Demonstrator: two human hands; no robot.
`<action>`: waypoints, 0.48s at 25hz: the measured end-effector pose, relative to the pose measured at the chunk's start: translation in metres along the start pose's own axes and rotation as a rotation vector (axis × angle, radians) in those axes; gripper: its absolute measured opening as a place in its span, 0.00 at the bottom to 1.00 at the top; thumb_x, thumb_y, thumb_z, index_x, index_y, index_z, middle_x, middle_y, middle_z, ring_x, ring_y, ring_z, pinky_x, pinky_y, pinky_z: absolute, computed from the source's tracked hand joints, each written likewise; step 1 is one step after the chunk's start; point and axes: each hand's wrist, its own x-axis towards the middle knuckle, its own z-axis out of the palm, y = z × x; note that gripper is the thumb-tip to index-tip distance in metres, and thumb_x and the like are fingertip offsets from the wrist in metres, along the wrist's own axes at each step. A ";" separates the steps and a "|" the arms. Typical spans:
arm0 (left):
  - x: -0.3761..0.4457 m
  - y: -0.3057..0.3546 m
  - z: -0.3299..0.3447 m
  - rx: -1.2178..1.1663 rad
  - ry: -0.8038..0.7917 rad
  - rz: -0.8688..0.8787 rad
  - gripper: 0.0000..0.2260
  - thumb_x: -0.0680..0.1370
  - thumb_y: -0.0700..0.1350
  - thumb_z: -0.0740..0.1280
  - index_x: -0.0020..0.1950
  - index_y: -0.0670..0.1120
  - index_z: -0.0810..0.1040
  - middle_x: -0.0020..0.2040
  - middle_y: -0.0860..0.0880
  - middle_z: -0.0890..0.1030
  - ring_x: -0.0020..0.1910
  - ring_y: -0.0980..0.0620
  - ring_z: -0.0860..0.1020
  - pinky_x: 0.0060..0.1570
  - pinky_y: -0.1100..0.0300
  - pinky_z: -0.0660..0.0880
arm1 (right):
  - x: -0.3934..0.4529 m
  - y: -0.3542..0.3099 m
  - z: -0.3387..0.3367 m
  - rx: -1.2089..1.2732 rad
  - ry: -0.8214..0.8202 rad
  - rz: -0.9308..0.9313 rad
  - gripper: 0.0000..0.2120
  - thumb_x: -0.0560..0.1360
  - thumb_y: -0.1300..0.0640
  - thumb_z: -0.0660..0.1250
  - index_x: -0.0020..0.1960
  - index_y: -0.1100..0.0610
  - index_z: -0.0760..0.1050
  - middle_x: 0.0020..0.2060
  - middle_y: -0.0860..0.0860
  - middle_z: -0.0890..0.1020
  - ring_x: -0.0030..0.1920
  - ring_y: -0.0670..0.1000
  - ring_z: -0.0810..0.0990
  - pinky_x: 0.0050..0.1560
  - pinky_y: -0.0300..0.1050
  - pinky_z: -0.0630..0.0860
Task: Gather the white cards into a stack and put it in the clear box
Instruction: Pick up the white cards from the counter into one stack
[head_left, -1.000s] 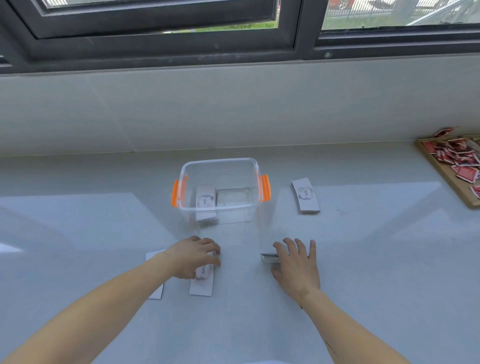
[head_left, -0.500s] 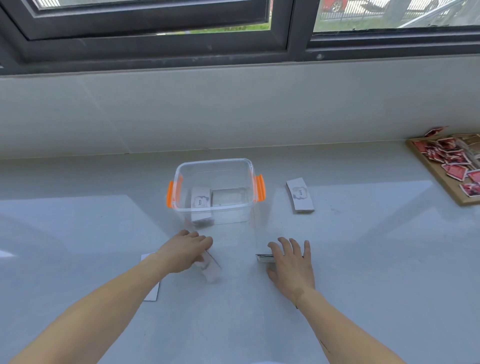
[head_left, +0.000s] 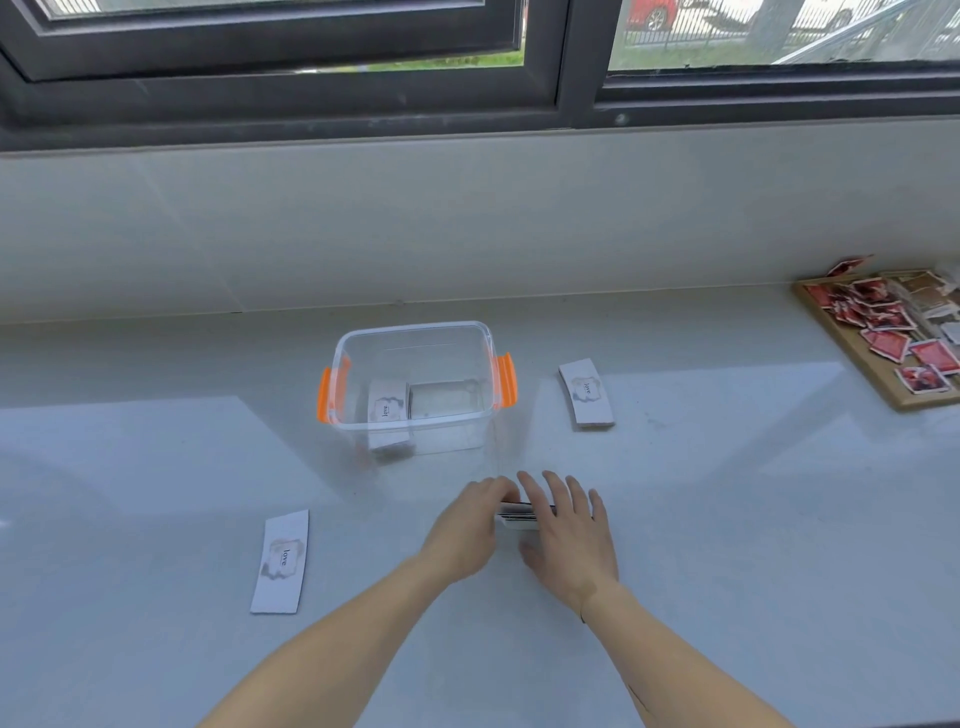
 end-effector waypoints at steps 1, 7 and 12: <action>0.001 0.006 0.004 -0.087 -0.012 0.000 0.25 0.69 0.28 0.54 0.58 0.51 0.73 0.56 0.52 0.79 0.56 0.51 0.74 0.54 0.56 0.73 | 0.000 0.000 0.000 -0.009 -0.004 0.005 0.39 0.74 0.45 0.62 0.76 0.44 0.41 0.76 0.51 0.57 0.76 0.59 0.53 0.74 0.61 0.50; 0.003 0.016 0.013 -0.494 -0.098 -0.187 0.26 0.66 0.27 0.51 0.54 0.51 0.74 0.55 0.54 0.81 0.58 0.56 0.77 0.54 0.69 0.70 | 0.000 -0.006 -0.003 -0.070 -0.032 0.035 0.34 0.72 0.45 0.65 0.74 0.49 0.53 0.74 0.52 0.62 0.74 0.61 0.58 0.73 0.68 0.43; 0.001 0.006 0.006 -0.439 -0.107 -0.205 0.24 0.70 0.28 0.54 0.56 0.53 0.73 0.58 0.53 0.77 0.61 0.54 0.73 0.56 0.66 0.69 | 0.001 -0.003 -0.003 -0.047 -0.054 0.028 0.26 0.73 0.48 0.63 0.69 0.47 0.59 0.72 0.50 0.65 0.69 0.58 0.64 0.74 0.65 0.44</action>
